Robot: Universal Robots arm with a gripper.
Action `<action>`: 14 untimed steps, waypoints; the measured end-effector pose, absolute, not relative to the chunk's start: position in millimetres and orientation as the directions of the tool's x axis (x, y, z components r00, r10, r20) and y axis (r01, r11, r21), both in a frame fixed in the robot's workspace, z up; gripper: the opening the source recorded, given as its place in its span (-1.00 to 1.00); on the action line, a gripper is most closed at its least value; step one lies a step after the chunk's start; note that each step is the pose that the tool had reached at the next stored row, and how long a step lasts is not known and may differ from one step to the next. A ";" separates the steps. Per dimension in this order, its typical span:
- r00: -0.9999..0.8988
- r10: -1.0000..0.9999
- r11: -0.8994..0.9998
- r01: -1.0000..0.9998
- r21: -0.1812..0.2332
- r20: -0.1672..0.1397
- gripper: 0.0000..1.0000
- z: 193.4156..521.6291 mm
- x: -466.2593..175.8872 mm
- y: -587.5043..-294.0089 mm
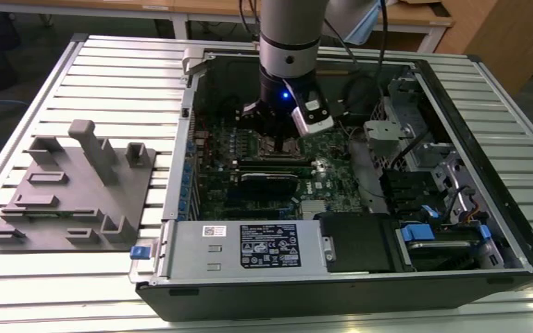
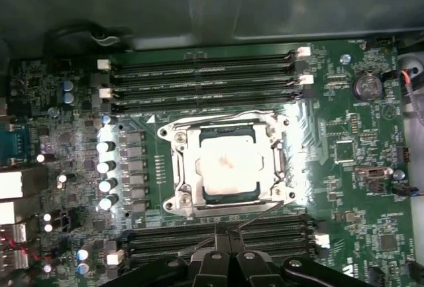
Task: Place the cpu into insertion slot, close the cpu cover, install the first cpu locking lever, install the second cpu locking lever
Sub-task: 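Install the second cpu locking lever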
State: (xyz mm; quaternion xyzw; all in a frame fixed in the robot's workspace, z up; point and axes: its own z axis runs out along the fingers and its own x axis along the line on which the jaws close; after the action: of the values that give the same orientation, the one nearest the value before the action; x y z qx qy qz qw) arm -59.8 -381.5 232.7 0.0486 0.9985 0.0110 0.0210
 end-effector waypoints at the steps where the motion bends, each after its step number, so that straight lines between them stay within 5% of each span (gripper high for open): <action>1: -0.994 0.098 0.995 0.097 0.024 -0.041 -0.80 232.4 -61.9 -381.7; 14: -0.994 0.097 0.995 0.097 0.024 -0.041 -0.80 226.2 -67.5 -384.5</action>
State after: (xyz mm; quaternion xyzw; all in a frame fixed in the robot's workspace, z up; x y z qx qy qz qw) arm -67.5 -384.5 226.2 0.0486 0.9985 0.0108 0.0213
